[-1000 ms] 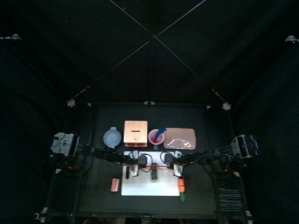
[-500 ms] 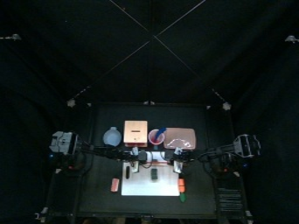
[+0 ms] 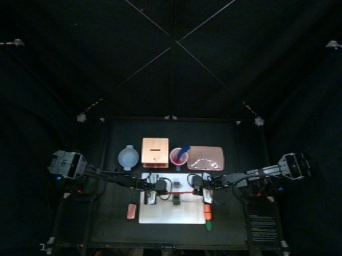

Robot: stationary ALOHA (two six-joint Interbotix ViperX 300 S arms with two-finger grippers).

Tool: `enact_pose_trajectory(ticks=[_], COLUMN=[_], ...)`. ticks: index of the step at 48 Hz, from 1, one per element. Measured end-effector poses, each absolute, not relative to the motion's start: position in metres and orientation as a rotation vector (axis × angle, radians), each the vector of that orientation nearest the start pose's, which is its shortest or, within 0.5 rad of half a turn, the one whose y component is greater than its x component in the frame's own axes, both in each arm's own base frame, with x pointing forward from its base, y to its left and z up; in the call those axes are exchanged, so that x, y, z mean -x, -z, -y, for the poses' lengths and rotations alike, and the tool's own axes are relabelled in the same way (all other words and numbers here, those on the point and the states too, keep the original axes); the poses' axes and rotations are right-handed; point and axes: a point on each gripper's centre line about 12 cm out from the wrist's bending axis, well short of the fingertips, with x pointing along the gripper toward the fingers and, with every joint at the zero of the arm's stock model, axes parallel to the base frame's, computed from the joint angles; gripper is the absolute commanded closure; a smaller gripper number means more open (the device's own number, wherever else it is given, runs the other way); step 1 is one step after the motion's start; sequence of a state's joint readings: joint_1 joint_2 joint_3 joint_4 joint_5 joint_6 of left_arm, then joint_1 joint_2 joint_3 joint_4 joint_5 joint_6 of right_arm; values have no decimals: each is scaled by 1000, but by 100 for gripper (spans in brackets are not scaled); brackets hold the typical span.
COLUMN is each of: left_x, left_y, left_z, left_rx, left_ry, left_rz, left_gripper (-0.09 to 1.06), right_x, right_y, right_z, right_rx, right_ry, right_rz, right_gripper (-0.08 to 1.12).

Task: Place sushi on board then cut the sushi with the knife then place the pieces on the plate
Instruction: Cut the sushi into 4 pieces

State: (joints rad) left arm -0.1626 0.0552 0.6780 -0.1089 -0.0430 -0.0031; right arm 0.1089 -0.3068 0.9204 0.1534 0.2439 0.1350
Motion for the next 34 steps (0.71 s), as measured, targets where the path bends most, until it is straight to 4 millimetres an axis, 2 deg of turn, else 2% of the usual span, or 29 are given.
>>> enact_pose_trajectory(ticks=[20, 34], left_x=[-385, -385], left_y=[-137, -134], left_z=[67, 67], left_rx=[75, 73], left_ry=[108, 108], left_rz=[-726, -731], left_gripper=[56, 56], right_x=[-289, -290], right_y=[-153, -150], right_z=[-40, -40], right_rx=[-242, -238], right_ry=[-14, -12], right_rz=[-921, -930], right_gripper=[76, 76])
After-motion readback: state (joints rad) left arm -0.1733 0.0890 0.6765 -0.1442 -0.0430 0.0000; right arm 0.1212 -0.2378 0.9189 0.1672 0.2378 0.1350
